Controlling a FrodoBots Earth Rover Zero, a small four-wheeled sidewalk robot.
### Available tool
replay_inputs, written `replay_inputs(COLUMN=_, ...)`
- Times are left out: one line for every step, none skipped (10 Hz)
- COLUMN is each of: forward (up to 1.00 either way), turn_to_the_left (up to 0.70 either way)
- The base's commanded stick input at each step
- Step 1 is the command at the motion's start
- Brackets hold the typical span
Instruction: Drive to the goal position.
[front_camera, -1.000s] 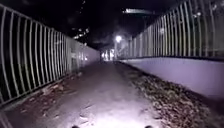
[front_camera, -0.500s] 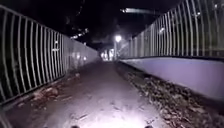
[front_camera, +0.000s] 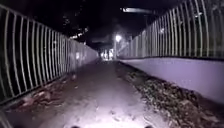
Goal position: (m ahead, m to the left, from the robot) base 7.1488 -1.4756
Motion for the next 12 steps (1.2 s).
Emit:
replay_inputs(forward=0.50, turn_to_the_left=0.00)
replay_inputs(forward=0.50, turn_to_the_left=0.00)
replay_inputs(forward=0.50, turn_to_the_left=0.00)
replay_inputs(forward=0.50, turn_to_the_left=0.00)
replay_inputs(forward=0.50, turn_to_the_left=0.00)
replay_inputs(forward=0.50, turn_to_the_left=0.00)
replay_inputs(forward=0.50, turn_to_the_left=0.00)
replay_inputs(forward=0.50, turn_to_the_left=0.00)
replay_inputs(forward=0.50, turn_to_the_left=0.00)
replay_inputs(forward=0.50, turn_to_the_left=0.00)
replay_inputs(forward=0.50, turn_to_the_left=0.00)
replay_inputs(forward=0.50, turn_to_the_left=0.09)
